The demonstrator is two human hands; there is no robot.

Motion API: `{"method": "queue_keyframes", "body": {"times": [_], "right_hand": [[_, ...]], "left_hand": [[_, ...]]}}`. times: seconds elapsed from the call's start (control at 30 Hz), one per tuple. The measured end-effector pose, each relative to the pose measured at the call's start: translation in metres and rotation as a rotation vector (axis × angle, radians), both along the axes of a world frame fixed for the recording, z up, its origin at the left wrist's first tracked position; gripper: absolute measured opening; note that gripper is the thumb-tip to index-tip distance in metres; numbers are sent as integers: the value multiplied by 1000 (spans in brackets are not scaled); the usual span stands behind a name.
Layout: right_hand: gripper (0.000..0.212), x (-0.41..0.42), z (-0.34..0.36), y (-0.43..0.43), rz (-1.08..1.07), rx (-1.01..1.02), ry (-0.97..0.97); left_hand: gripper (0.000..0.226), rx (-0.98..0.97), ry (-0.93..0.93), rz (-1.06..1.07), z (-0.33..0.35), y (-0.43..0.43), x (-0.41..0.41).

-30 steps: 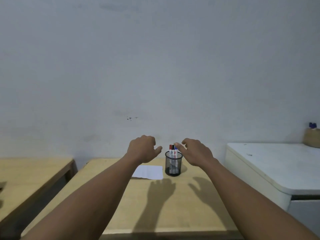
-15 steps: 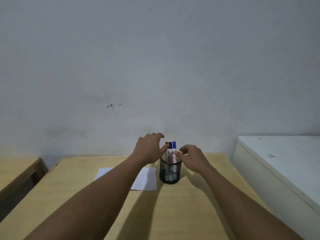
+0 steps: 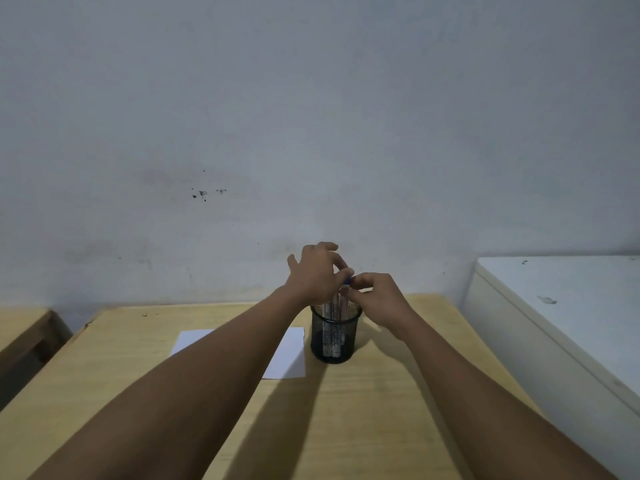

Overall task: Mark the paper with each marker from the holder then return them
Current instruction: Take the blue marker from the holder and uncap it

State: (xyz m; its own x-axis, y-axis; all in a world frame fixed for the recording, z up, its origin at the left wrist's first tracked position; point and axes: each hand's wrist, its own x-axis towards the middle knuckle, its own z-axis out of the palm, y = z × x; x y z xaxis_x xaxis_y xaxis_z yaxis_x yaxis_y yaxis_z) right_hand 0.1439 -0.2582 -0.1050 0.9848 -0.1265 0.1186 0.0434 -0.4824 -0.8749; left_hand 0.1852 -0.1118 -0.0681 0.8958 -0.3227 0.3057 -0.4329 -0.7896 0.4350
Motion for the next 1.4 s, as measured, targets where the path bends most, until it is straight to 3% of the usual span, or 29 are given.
{"method": "queue_keyframes", "body": {"times": [0.17,0.33,0.53,0.63,0.73,0.83,0.9,1.0,1.1,1.23,1.4], "right_hand": [[31,-26,41,2,50,22,-20],[15,-61,80,10,63,79,-62],[25,-91,110,34,180,225,-47],[23,-103,121,55,249,411,-80],[18,-111,130,72,241,800,-113],[9,-111,136,88,218,1177,-143],[6,-111,138,102,236,1244,-128],[5,-116,134,123,315,1049,-53],[7,-116,123,137,329,803,-11],[17,-107,104,148,277,695,11],[16,-95,84,163,260,680,40]], "left_hand": [[17,-222,-22,-37,40,2,-20],[19,-437,-123,7,94,27,-53],[19,-884,7,60,138,74,-107],[22,-979,17,117,146,97,-132],[19,-1034,-8,125,143,123,-150],[19,-948,-30,70,127,146,-160],[19,-838,-31,53,114,154,-163],[19,-688,-49,63,97,159,-160],[18,-463,-188,104,83,164,-157],[24,-54,-405,180,64,179,-152],[27,236,-554,174,39,190,-145]]}}
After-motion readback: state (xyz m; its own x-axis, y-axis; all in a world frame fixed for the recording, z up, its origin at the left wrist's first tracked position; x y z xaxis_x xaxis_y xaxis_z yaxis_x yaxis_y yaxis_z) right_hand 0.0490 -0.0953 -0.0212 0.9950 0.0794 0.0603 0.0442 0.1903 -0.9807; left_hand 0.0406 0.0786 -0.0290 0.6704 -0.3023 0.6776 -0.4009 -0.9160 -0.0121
